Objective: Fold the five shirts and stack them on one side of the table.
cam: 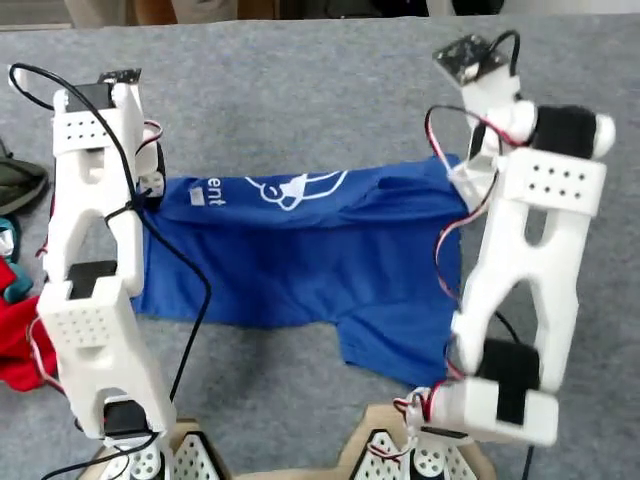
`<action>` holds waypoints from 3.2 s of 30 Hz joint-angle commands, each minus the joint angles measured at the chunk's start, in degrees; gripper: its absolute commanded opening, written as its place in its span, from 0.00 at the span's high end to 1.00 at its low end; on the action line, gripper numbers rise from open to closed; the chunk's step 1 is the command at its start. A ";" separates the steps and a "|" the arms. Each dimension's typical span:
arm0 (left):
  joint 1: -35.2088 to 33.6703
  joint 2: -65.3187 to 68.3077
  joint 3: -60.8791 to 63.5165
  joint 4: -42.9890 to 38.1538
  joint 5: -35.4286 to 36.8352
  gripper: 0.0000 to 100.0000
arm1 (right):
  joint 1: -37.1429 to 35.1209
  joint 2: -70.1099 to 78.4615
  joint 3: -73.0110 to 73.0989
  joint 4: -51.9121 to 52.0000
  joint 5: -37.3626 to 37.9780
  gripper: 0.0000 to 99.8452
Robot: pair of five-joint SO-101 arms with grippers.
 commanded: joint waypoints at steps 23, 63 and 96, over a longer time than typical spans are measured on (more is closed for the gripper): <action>0.09 -25.89 41.76 -16.09 -4.92 0.98 | 11.12 -43.30 55.43 -15.38 9.14 1.00; 0.53 -25.80 17.93 -8.88 4.31 0.77 | 5.85 -53.67 55.96 -24.00 11.52 0.78; -1.49 -4.09 25.67 -7.47 6.68 0.90 | -4.35 -36.18 47.16 -24.62 0.88 0.78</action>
